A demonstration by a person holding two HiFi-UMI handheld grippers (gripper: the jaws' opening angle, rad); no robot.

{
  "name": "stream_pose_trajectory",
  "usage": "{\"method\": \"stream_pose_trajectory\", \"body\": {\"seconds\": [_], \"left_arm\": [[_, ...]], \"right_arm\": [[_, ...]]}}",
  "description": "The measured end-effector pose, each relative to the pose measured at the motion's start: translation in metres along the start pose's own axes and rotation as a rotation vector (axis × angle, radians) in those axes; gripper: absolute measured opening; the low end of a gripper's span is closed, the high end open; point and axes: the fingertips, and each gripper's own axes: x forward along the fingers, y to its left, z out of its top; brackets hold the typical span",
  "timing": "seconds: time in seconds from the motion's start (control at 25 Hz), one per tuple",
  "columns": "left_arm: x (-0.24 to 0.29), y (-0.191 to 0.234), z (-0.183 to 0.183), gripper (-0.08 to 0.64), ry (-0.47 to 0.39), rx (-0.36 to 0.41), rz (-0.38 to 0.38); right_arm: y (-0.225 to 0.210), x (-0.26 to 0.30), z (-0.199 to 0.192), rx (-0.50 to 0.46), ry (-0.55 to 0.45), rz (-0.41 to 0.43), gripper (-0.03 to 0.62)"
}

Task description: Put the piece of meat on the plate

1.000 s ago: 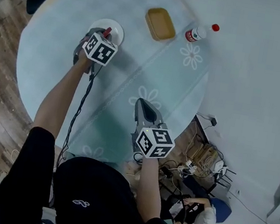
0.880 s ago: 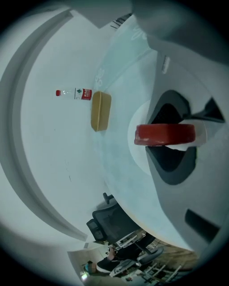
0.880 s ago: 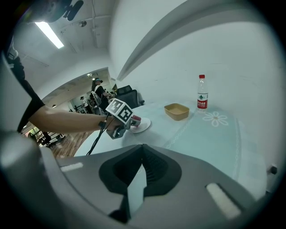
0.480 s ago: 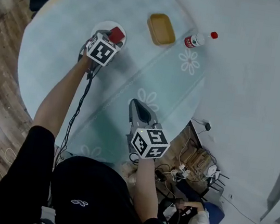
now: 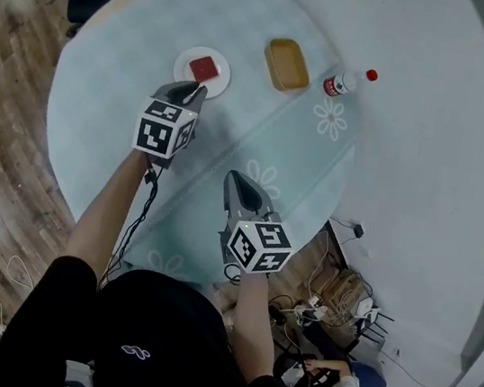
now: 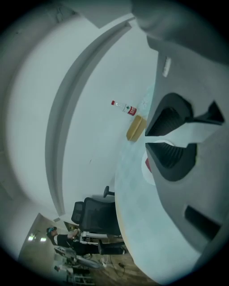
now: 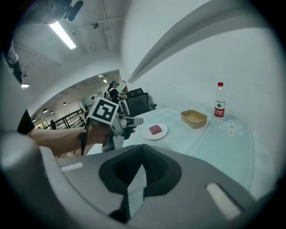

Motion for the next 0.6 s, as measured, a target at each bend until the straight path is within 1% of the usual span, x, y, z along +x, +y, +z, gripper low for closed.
{"method": "stream_pose_trajectory", "body": {"seconds": [0.08, 0.12, 0.24, 0.32, 0.4, 0.44, 0.52, 0.6], "left_arm": [[-0.027, -0.005, 0.001, 0.016, -0.039, -0.038, 0.007], [-0.041, -0.005, -0.001, -0.013, -0.049, -0.056, 0.024], [-0.081, 0.003, -0.003, -0.008, -0.071, -0.094, 0.124], [-0.106, 0.004, 0.001, -0.008, -0.107, -0.129, 0.180], [-0.126, -0.003, 0.004, -0.008, -0.136, -0.153, 0.212], [-0.135, -0.008, 0.006, -0.008, -0.146, -0.149, 0.220], [-0.150, -0.021, 0.010, -0.008, -0.160, -0.120, 0.219], [-0.165, -0.031, 0.012, -0.008, -0.173, -0.093, 0.210]], "right_arm": [[0.011, 0.003, 0.003, -0.007, -0.014, 0.016, 0.006], [0.018, 0.005, 0.006, -0.009, -0.030, 0.029, 0.006], [0.038, 0.011, 0.023, 0.003, -0.121, 0.086, 0.008], [0.045, 0.013, 0.037, -0.001, -0.174, 0.094, 0.007], [0.046, 0.013, 0.048, 0.003, -0.214, 0.070, 0.007], [0.044, 0.013, 0.053, 0.014, -0.231, 0.047, 0.006], [0.040, 0.013, 0.060, 0.041, -0.257, 0.001, 0.006], [0.039, 0.014, 0.063, 0.045, -0.264, -0.021, 0.006]]}}
